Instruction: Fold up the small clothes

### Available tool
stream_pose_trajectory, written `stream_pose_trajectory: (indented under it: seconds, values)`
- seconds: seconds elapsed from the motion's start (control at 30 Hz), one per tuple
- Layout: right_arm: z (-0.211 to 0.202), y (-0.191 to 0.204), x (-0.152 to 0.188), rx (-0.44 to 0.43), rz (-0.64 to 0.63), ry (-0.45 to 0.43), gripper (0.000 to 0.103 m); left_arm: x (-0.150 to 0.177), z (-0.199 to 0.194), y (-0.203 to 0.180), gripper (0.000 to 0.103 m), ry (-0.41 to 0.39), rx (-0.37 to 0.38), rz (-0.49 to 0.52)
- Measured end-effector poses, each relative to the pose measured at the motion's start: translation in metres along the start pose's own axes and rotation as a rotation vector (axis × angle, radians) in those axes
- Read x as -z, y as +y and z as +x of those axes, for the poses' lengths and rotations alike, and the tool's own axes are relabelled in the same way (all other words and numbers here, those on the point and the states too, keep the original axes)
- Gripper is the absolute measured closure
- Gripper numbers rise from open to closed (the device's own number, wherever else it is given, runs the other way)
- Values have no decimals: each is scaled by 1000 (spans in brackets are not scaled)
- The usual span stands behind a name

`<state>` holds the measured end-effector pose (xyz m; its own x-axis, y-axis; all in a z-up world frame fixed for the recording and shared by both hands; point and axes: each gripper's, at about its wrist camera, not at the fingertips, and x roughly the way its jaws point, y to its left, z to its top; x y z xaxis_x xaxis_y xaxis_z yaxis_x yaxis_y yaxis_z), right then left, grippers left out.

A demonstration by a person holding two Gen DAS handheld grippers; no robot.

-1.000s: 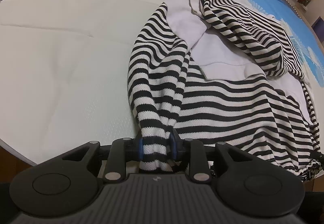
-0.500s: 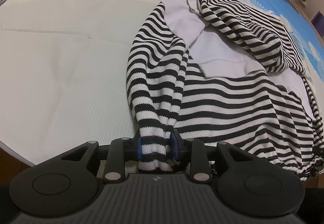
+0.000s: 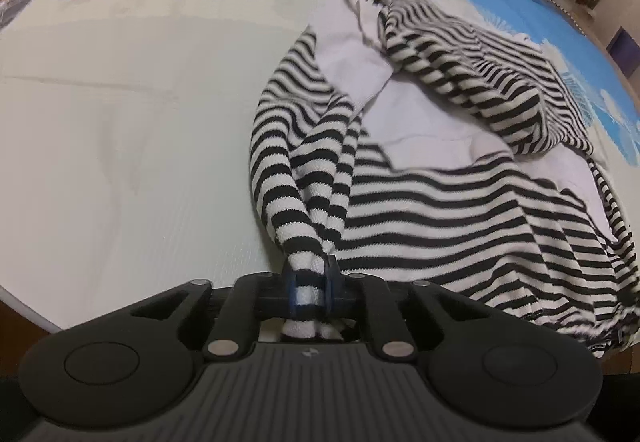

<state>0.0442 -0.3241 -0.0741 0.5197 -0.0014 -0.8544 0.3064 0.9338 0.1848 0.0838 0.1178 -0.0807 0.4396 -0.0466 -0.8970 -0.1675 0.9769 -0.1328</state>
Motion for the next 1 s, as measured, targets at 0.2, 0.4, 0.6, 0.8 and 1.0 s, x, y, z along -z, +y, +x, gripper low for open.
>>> stream_pose_trajectory:
  seconds: [0.2,0.4,0.6,0.8,1.0]
  values:
    - [6,-1,4,5,17,49,87,1,5,1,74,29,-21,14]
    - [4,0,7,3,8,55,86,2,5,-1,74,27,-28,19]
    - [3,2,7,-18,-5,71,83,5,4,-1,74,24,-26,36]
    - [0,2,8,-33,-22,74,87,8,-2,-3,92,-1,-9,54]
    - [-13,0,4,-52,-17,22,96,6,-18,-1,95,-64,29,39]
